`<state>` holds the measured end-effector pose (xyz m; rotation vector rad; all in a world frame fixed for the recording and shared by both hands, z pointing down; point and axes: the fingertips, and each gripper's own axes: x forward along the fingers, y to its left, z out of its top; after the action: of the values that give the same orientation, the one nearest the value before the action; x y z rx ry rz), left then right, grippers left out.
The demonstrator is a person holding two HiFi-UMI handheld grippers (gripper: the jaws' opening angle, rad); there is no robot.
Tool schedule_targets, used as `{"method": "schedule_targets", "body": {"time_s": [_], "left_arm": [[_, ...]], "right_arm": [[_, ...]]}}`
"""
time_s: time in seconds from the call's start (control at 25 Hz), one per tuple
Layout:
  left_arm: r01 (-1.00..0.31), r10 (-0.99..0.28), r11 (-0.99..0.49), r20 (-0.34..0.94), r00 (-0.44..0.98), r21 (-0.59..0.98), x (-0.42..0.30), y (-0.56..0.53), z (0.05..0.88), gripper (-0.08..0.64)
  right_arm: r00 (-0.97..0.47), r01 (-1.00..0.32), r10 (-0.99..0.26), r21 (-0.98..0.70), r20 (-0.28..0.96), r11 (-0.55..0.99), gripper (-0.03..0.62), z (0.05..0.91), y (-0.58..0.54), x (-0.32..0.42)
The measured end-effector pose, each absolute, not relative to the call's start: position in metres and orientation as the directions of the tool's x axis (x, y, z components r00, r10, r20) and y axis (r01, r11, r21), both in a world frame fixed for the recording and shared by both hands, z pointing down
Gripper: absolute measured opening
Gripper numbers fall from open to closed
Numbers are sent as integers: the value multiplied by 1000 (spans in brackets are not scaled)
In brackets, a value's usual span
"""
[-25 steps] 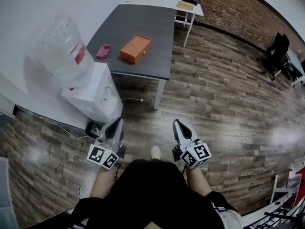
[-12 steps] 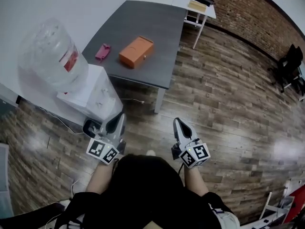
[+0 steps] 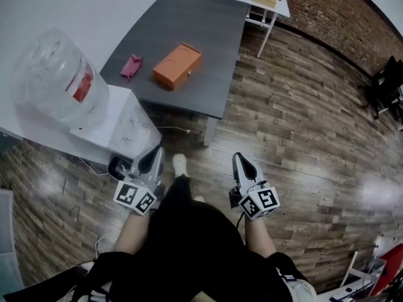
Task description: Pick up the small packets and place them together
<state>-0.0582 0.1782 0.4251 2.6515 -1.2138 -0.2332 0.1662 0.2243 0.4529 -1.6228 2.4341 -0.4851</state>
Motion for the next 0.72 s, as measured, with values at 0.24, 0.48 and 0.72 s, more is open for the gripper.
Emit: {"method": "schedule_targets", "body": {"time_s": [0.24, 0.48, 0.72], "left_arm": [[-695, -736, -665, -81, 672, 275, -44, 132, 431, 0], [-667, -707, -697, -100, 700, 264, -32, 82, 427, 0], [-666, -705, -700, -104, 701, 256, -35, 28, 426, 0]], "right_arm": [[-333, -893, -942, -334, 45, 300, 2, 454, 201, 183], [-309, -908, -950, -313, 53, 278, 2, 449, 161, 188], [-315, -913, -947, -292, 63, 285, 2, 445, 112, 182]]}}
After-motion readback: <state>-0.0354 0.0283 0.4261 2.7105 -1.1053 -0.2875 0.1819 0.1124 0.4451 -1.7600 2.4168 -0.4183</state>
